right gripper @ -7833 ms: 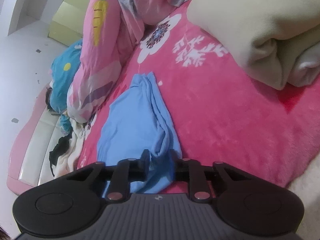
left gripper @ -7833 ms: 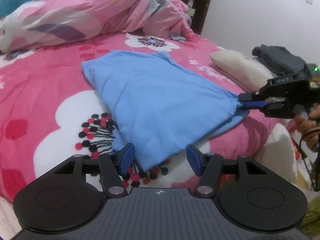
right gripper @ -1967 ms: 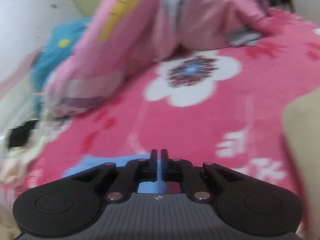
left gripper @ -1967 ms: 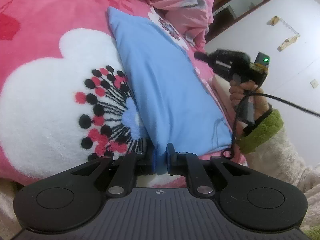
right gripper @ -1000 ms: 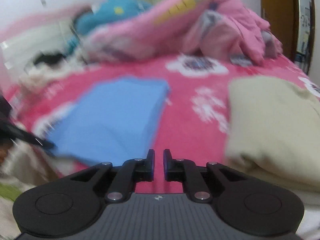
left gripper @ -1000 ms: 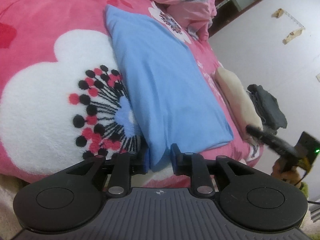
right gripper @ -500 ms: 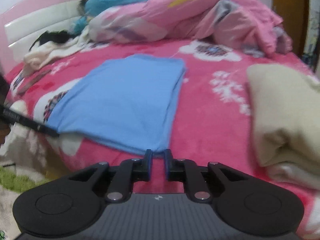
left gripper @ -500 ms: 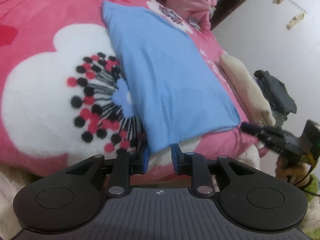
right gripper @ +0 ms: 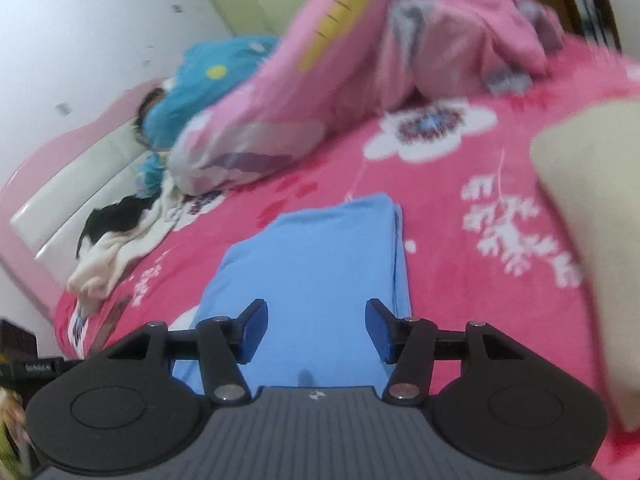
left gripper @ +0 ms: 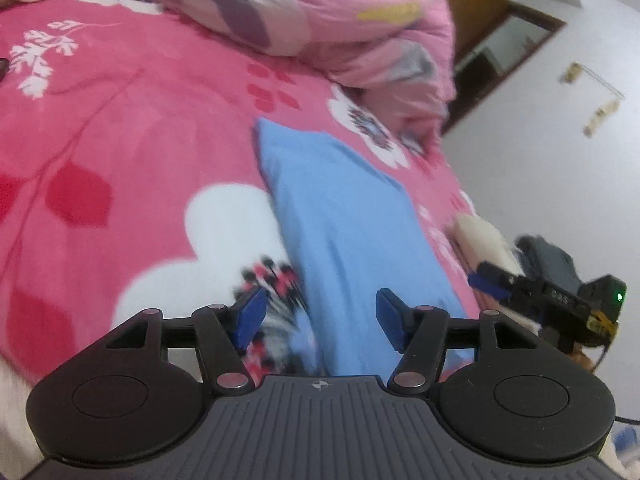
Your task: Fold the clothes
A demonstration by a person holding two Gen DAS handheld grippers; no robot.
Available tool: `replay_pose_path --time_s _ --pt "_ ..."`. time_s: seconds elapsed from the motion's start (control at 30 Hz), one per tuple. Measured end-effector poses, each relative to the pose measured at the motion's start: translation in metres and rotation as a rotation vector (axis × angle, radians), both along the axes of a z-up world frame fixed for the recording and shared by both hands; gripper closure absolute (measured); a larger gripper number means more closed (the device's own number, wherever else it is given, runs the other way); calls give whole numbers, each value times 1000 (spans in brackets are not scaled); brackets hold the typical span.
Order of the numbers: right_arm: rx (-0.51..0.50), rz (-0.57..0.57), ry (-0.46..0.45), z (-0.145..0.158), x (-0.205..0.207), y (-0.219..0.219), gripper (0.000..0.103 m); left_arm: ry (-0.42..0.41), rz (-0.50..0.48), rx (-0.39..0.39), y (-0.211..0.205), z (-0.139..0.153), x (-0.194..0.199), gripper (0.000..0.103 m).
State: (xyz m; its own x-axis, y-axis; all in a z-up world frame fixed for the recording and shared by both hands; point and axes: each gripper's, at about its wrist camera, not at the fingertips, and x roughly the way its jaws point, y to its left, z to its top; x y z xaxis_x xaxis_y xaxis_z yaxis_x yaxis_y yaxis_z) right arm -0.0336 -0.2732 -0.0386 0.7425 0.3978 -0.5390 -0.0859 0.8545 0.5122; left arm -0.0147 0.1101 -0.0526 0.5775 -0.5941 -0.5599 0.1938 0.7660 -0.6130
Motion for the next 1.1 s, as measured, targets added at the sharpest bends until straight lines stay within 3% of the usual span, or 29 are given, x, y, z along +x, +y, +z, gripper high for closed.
replay_pose_path --time_s 0.27,0.57,0.7,0.87,1.0,1.1 --pt "44 -38 169 -35 39 -10 46 2 4 -15 -4 -20 48 42" --pt "139 -1 212 -44 90 -17 45 31 -35 -107 -1 -32 104 42" --pt "182 -2 224 -42 109 -26 46 27 -64 -109 -6 -33 123 43" --pt "108 -43 217 -28 105 -39 45 23 -104 -105 -13 -35 139 43" --pt "154 -19 255 -45 118 -42 44 15 -134 -114 -18 -38 149 44" --pt "200 50 230 -51 138 -32 55 13 -149 -118 -24 -39 156 47"
